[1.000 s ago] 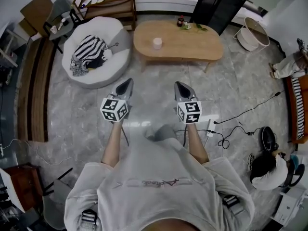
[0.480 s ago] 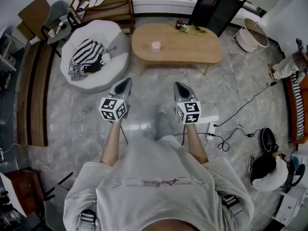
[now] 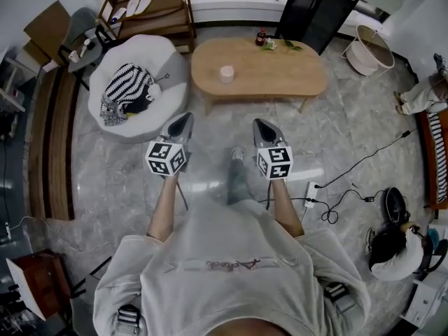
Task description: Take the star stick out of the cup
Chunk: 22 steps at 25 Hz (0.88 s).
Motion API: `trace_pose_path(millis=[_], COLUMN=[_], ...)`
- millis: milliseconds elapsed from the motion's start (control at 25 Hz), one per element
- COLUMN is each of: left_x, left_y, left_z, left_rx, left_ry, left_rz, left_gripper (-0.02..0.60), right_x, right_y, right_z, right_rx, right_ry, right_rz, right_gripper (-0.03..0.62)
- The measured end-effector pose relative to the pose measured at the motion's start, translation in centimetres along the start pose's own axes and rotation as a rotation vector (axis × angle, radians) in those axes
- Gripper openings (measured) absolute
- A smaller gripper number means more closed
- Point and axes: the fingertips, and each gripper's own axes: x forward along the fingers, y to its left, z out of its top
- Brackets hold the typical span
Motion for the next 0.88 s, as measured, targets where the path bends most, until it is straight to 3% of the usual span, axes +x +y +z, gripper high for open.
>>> trace_pose_path(millis=[360, 880], left_x=[6.4, 17.9], left_y=[2.4, 8.2], left_z=[0.6, 5.0], left_rx=[-0.006, -0.016], left_ry=[0.026, 0.024], left_rz=[0.000, 0.067], left_gripper=[0.001, 0.001], right_x=[5.4, 16.9], right_y=[-4.2, -12.3], right_z=[1.4, 6.5], right_rx=[0.002, -0.011], right_ry=[0.012, 0.025], right_rz=[0.008, 0.072], right_gripper=[0.005, 0.005])
